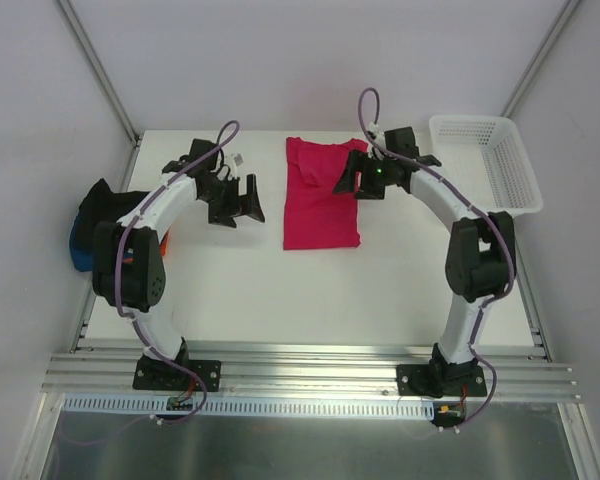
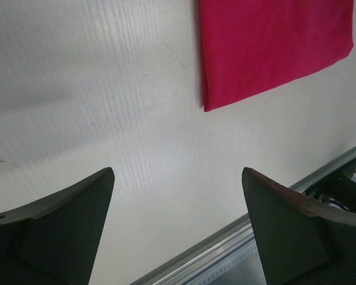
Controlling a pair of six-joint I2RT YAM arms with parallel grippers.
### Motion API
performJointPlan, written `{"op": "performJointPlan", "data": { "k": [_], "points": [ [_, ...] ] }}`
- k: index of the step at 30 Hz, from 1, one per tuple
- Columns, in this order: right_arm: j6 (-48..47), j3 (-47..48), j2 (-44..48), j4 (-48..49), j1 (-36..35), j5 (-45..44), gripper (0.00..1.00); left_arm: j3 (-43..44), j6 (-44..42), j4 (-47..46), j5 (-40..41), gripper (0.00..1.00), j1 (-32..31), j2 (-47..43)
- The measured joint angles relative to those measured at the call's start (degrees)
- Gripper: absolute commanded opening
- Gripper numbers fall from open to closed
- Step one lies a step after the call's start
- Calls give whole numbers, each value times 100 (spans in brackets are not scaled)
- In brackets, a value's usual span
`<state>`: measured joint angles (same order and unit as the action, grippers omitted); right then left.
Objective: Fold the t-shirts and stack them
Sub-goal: Fold the folded rectangular tshirt in 1/3 of the way, then grab one side of the 2/3 rectangular tshirt with both arms
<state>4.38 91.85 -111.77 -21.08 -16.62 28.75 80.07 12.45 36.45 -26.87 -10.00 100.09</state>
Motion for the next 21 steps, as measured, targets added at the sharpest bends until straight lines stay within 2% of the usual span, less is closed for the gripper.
{"op": "performJointPlan", "data": {
  "k": [1,4,9,13,17,21],
  "points": [
    [57,-297,201,-52,68,70,75,-37,46,-15,-94,81,0,138],
    [162,-1342,660,-72,339,236,72,-118,181,-35,-431,72,0,590],
    [275,-2297,584,-129,603,323,67,-122,380,-151,-876,70,-7,1220],
    [435,-2339,249,2,654,479,65,35,476,-212,-1060,70,-55,1591],
    [647,-2199,-4,79,675,730,60,234,535,-337,-1174,67,-212,1869],
    [741,-2140,-129,245,680,804,48,433,654,-463,-1357,61,-468,2085]
  ]
}}
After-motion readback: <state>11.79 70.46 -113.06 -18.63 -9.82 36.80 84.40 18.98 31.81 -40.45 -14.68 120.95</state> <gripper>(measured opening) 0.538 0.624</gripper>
